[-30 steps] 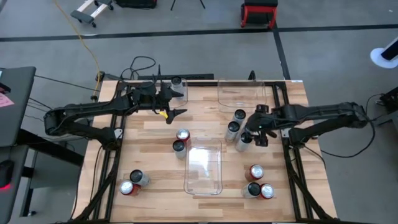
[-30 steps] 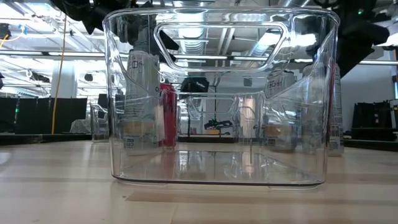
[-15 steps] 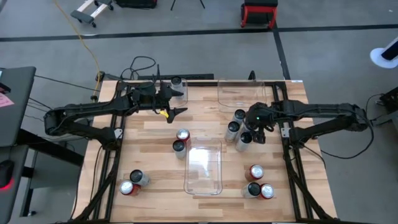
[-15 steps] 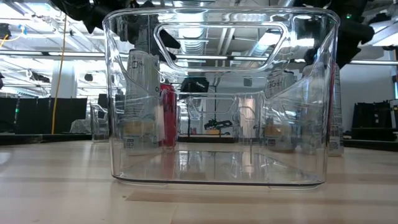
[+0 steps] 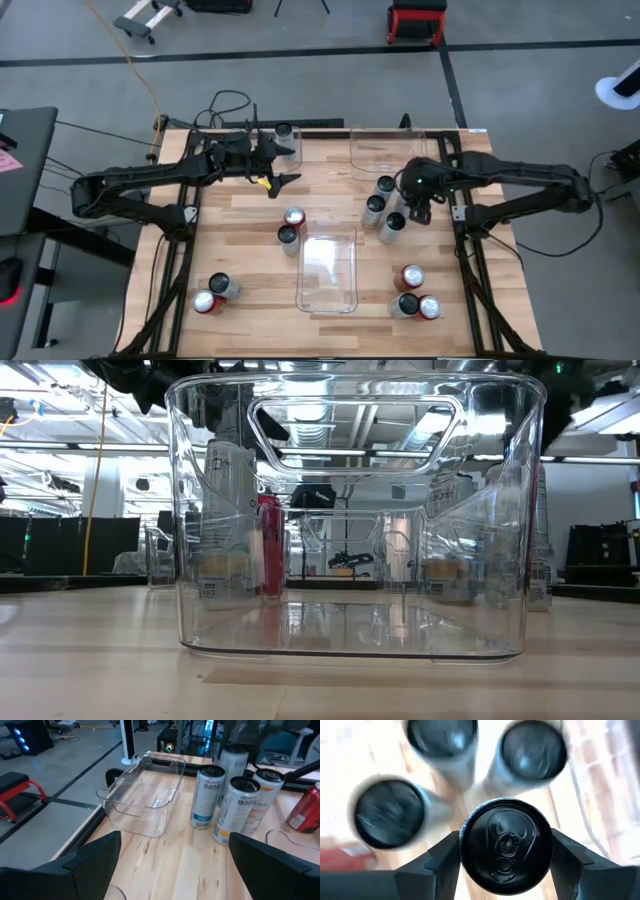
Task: Sort soda cans
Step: Put the white-blue soda can into the top left transparent bin
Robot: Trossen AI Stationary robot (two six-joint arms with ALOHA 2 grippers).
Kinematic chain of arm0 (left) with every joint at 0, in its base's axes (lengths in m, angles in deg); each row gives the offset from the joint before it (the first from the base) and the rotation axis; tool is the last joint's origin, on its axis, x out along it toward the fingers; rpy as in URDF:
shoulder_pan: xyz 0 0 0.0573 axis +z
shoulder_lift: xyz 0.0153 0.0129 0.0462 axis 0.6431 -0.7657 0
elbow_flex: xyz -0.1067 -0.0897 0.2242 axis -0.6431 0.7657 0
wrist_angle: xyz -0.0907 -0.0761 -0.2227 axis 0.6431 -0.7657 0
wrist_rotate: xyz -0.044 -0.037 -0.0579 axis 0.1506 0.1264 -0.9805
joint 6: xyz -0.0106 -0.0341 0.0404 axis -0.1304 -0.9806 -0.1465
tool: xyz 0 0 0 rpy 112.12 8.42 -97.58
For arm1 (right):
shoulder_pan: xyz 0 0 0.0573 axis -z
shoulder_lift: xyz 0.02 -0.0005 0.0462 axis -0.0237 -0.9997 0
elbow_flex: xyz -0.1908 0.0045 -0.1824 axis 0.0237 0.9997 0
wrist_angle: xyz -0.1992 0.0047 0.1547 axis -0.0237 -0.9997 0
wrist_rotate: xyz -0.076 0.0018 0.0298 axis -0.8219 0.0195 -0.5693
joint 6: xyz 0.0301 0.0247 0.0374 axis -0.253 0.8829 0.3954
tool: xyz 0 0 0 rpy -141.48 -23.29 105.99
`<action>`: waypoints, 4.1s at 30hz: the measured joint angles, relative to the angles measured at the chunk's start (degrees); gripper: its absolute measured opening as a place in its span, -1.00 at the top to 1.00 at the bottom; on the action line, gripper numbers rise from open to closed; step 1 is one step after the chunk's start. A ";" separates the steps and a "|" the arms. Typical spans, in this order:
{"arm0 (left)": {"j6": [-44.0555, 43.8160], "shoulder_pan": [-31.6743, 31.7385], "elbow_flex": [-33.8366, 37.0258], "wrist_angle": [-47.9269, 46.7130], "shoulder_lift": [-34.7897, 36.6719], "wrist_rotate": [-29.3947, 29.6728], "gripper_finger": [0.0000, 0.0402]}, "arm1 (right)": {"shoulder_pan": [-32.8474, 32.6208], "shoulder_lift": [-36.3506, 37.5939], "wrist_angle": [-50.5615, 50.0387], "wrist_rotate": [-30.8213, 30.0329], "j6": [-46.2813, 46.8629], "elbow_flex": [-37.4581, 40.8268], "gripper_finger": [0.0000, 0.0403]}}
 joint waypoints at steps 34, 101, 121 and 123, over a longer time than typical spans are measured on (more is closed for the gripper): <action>0.10 -3.85 0.01 -19.71 17.03 5.08 -0.82 | -5.51 -24.73 21.67 -10.37 -20.24 -30.41 -0.17; -2.34 -2.51 24.95 20.33 1.01 13.67 -0.82 | 13.19 -67.76 23.06 10.85 -29.14 -63.20 -0.34; -3.79 -2.51 24.92 20.27 1.01 13.59 -0.82 | 13.19 -67.73 25.84 13.77 -28.98 -63.35 -0.74; -3.79 -2.51 24.92 20.27 1.01 13.60 -0.82 | 13.29 -67.73 25.82 13.77 -28.81 -63.35 -0.73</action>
